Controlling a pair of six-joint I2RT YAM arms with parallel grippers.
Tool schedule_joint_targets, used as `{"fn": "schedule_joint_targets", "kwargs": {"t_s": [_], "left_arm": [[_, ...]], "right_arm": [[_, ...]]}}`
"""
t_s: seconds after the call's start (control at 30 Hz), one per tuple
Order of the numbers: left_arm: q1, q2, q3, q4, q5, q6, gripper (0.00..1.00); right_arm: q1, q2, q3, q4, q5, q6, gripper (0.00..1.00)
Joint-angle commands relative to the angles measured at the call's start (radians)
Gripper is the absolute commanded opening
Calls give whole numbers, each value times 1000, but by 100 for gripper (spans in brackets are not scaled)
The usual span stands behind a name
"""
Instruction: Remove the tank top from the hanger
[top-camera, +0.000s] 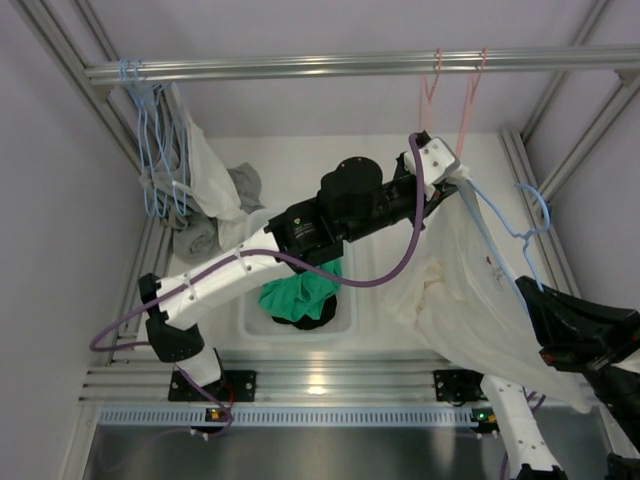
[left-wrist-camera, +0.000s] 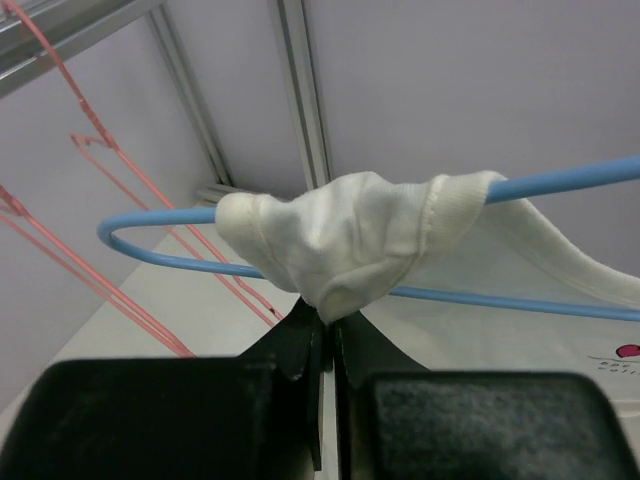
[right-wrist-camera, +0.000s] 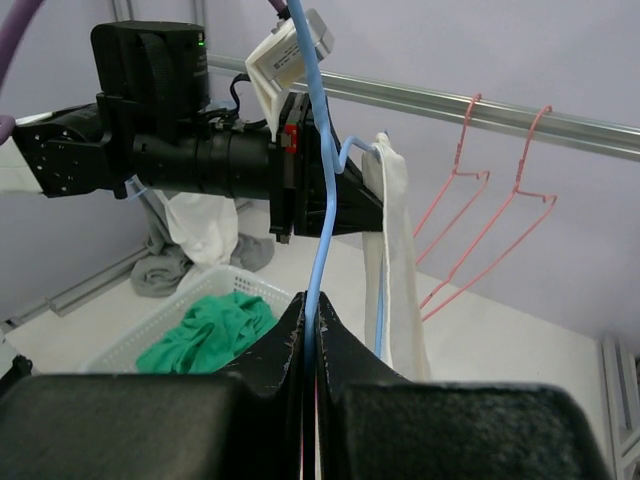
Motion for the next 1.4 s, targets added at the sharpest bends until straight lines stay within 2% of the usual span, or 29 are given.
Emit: {"fn": "schedule_joint_targets", "kwargs": {"t_s": [0.0, 0.07, 0.23, 0.33, 0.47, 0.53, 0.77, 0.9, 1.07, 1.2, 1.23, 1.37], "left_arm": [[-3, -48, 19, 67, -44, 20, 0], [-3, -65, 14, 67, -67, 9, 0], [-3, -143, -35, 73, -298, -46, 0], [-1, -183, -50, 81, -450, -74, 0], [-1, -223, -37, 82, -568, -76, 0], [-1, -236, -35, 81, -591, -73, 0], [-1, -321, -95, 79, -542, -82, 0], [-1, -346, -90, 78, -580, -74, 0], [-1, -297, -9, 75, -617, -36, 0], [-1, -237, 86, 35, -642, -31, 0], [-1, -210, 110, 21, -698, -34, 0], [-1, -180, 169, -2, -756, -45, 0]], "right_arm": [[18, 22, 9, 27, -13, 1, 0], [20, 19, -6, 24, 35, -13, 0], [23, 16, -105, 18, 77, -61, 0], [23, 22, -129, 15, -4, -84, 0], [23, 22, -139, 7, -75, -93, 0], [23, 19, -146, 4, -66, -131, 0], [29, 19, -191, -2, -65, -153, 0], [33, 22, -209, -23, -77, -186, 0], [66, 13, -227, -22, -239, -225, 0], [85, 8, -209, -20, -270, -235, 0], [98, 7, -205, -23, -284, -249, 0], [125, -10, -212, -33, -269, -278, 0]]}}
